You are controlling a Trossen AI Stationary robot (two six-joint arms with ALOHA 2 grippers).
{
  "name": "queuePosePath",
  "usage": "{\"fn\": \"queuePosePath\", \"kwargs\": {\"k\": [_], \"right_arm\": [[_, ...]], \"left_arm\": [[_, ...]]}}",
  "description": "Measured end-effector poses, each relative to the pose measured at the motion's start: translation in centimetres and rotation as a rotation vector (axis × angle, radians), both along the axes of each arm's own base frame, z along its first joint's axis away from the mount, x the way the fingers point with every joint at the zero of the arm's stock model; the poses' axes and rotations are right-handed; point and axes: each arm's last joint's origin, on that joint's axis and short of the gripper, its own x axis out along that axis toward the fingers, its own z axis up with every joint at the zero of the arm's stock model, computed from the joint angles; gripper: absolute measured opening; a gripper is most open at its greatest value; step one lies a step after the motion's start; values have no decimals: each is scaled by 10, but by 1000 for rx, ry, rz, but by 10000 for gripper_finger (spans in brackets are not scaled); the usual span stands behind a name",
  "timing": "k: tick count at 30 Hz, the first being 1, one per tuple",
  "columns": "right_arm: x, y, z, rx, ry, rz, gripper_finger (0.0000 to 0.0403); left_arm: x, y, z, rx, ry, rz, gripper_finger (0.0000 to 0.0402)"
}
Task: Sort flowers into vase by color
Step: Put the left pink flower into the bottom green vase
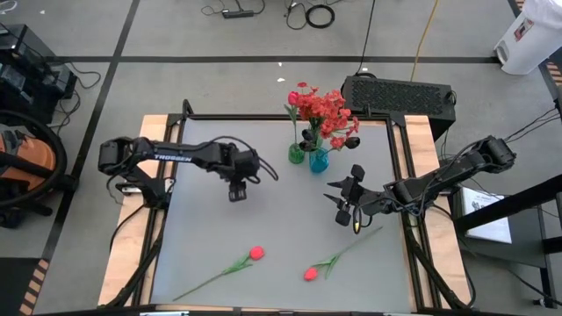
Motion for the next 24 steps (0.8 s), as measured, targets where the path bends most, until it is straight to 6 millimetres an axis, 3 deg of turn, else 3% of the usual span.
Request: {"fn": "queuePosePath", "kwargs": {"k": [14, 24], "right_arm": [[0, 0, 0, 0, 0, 0, 160], [0, 0, 0, 0, 0, 0, 160]], "left_arm": [[-2, -82, -1, -55, 27, -28, 195], [-19, -152, -1, -112, 5, -24, 195]]}}
